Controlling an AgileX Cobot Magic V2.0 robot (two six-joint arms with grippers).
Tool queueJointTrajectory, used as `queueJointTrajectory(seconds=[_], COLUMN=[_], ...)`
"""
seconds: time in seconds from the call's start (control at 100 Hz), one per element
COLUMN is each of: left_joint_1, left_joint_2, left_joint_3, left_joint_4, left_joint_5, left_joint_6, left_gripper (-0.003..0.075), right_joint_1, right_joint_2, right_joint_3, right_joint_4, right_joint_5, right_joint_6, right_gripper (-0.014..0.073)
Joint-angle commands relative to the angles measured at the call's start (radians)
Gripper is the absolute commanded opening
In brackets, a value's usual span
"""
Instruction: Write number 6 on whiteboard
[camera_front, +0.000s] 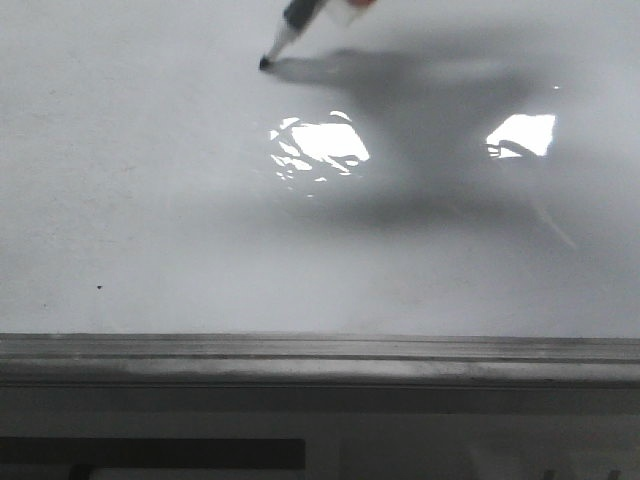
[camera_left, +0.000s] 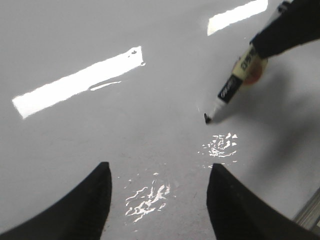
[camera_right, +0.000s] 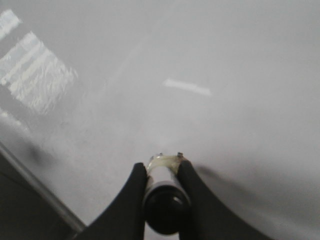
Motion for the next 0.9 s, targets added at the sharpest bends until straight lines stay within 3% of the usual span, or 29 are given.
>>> queueJointTrajectory(seconds=[0.0,0.27,0.46,0.68,0.89], left_joint_1=[0.002,0.002,0.002,0.002,-0.018], left_joint_2=[0.003,0.003,0.003,0.003,0.018], left_joint_3=[-0.033,-0.033,-0.033,-0.033,-0.033], left_joint_4=[-0.013,-0.013,-0.013,-0.013,-0.015], left_joint_5=[-0.069,-0.071,-0.071,-0.071,-0.115], left_joint_6=[-0.010,-0.010,-0.010,-0.010,-0.010], left_gripper=[0.0388,0.0388,0.0388,0.0388,0.0388], right_joint_1=[0.012,0.060,0.014,0.061,0.121], right_joint_2=[0.041,0.049,0.015,0.072,-0.011], right_joint_3=[-0.028,-0.028,-0.035,-0.060,-0.060], right_joint_4=[-0.002,-0.043,-0.048,-0.046,-0.046], right_joint_5=[0.006,0.152,0.060,0.082,0.082], right_joint_6=[-0.009,-0.009,-0.009,-0.009,-0.016], right_gripper=[-0.0062,-0.0048,-0.0048,-0.0049,-0.0049])
